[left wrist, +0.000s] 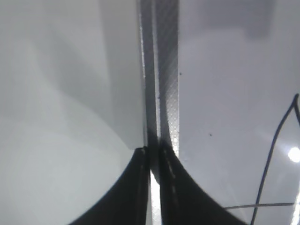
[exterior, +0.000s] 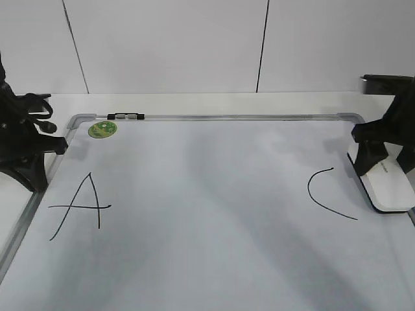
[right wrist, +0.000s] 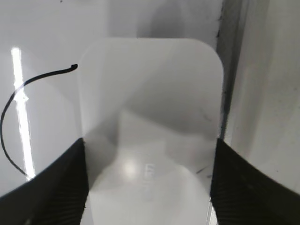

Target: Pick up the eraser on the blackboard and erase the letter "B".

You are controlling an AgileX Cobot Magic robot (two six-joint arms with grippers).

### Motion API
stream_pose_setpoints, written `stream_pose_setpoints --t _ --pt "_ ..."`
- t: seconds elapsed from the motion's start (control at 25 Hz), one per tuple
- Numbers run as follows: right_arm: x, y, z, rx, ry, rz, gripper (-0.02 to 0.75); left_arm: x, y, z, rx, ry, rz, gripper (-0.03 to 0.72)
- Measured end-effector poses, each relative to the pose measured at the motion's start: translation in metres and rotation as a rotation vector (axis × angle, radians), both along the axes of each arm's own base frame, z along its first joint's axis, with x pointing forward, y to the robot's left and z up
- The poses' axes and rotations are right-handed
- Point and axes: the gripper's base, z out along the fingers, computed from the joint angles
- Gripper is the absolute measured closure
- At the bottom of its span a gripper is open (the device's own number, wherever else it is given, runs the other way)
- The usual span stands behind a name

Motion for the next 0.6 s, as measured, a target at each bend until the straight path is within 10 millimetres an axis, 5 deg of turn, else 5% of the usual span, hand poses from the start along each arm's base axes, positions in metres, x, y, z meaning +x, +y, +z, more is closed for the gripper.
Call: stream_pose_setpoints --t 0.6 --pt "-0.0001 -0.0005 0.0000 -0.006 0.000 0.003 0.190 0.0000 0.0000 0.0000 0.000 0.000 0.000 0.667"
